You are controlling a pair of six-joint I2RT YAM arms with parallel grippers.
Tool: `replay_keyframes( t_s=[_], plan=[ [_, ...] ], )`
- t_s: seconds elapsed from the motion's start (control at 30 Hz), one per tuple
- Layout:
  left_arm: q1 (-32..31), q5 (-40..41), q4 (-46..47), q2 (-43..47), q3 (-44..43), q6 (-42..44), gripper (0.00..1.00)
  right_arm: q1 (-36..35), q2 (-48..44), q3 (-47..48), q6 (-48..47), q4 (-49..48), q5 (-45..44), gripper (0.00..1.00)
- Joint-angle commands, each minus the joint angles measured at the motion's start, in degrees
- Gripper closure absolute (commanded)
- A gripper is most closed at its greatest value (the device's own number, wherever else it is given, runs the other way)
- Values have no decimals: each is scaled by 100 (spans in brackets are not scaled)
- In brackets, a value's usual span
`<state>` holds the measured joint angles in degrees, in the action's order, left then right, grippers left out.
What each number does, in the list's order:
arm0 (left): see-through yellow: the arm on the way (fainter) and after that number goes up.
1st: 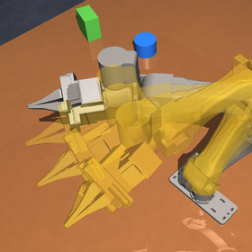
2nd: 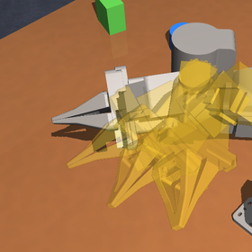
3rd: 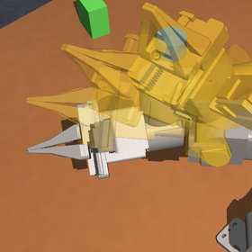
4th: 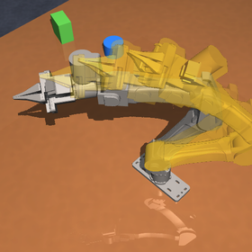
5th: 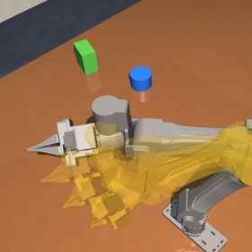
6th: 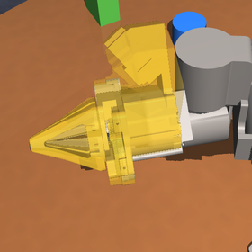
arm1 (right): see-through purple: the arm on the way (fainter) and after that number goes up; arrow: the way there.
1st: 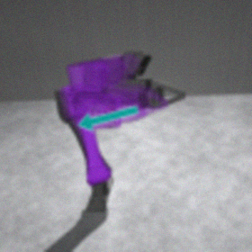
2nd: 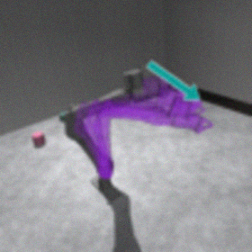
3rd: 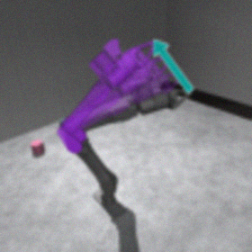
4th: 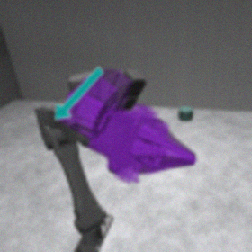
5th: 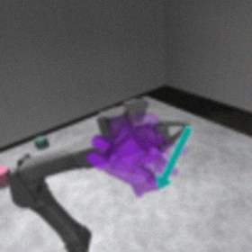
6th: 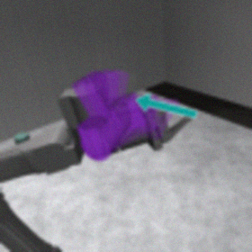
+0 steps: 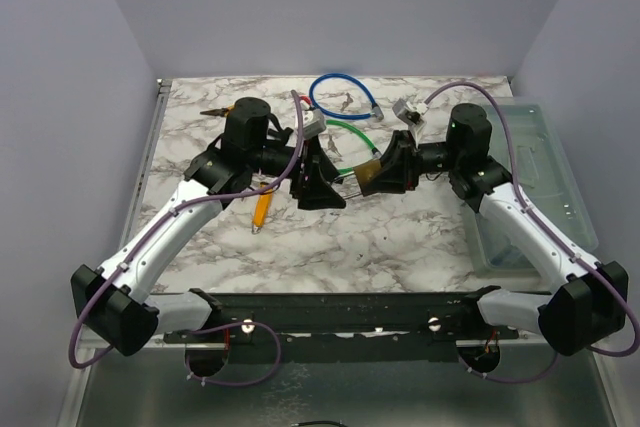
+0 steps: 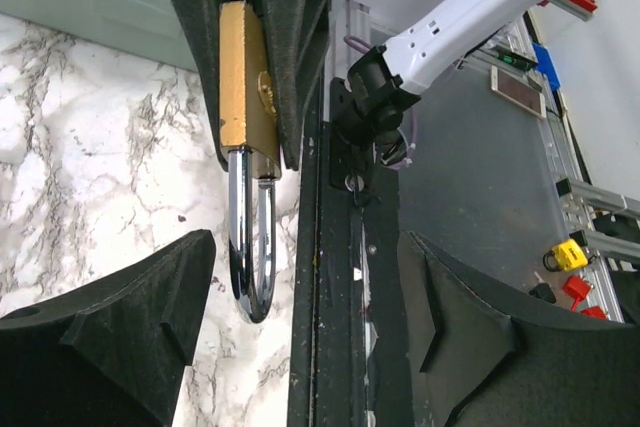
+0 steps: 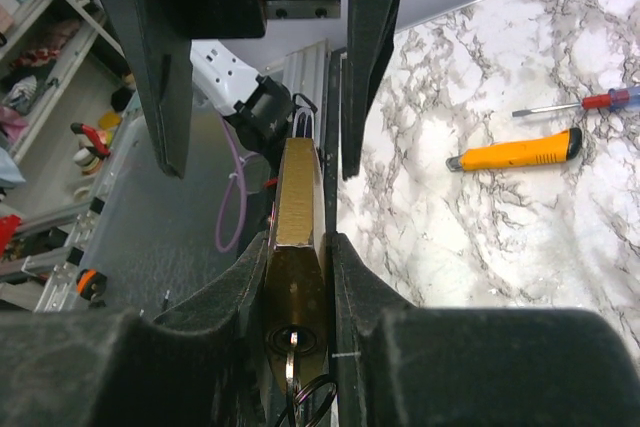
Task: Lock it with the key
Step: Lock the lock.
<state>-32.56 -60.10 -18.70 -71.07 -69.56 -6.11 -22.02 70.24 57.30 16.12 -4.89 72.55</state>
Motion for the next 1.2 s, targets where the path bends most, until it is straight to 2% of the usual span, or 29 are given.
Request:
replay_keyframes(
  t_s=[0.0,0.17,0.27,0.47,0.57,0.63,0.8,0.83,0.87,0.9,0.93,1.0,1.03,1.13,1.17],
  plan=[
    [129,-513,-640,284,-357,649,22,-21,-277,306,-699,477,194,100],
    [215,-74,-1251,278,-634,1070,23,-21,-294,185,-670,432,224,99],
    [214,312,-1292,164,-573,1220,23,-18,-265,130,-377,41,267,99],
    [-113,326,-1311,-436,-834,1068,23,-71,-161,139,-78,-363,307,99],
    [-346,302,-1310,-580,-932,1110,29,-98,-160,153,-149,-339,264,100],
    [-470,284,-1314,-653,-953,1105,41,-104,-160,164,-272,-248,255,99],
    [-515,383,-1313,-657,-971,1188,95,-115,-209,231,-678,163,280,99],
    [-515,420,-1313,-620,-972,1239,100,-118,-226,231,-759,242,294,100],
    [-511,432,-1319,-561,-965,1309,100,-114,-236,225,-841,350,302,99],
    [-512,452,-1319,-516,-963,1344,100,-115,-238,222,-882,423,318,95],
    [-502,438,-1329,-468,-963,1387,100,-117,-239,233,-946,468,320,86],
    [-490,385,-1369,-367,-963,1517,100,-118,-237,267,-1128,899,322,55],
    [-494,376,-1405,-303,-956,1600,100,-116,-231,291,-1278,1110,310,42],
    [-497,428,-1614,-207,-1015,1839,100,-115,-269,345,-1928,1746,195,26],
    [-497,454,-1723,-199,-1056,1916,100,-116,-270,365,-2184,1983,184,15]
  ],
)
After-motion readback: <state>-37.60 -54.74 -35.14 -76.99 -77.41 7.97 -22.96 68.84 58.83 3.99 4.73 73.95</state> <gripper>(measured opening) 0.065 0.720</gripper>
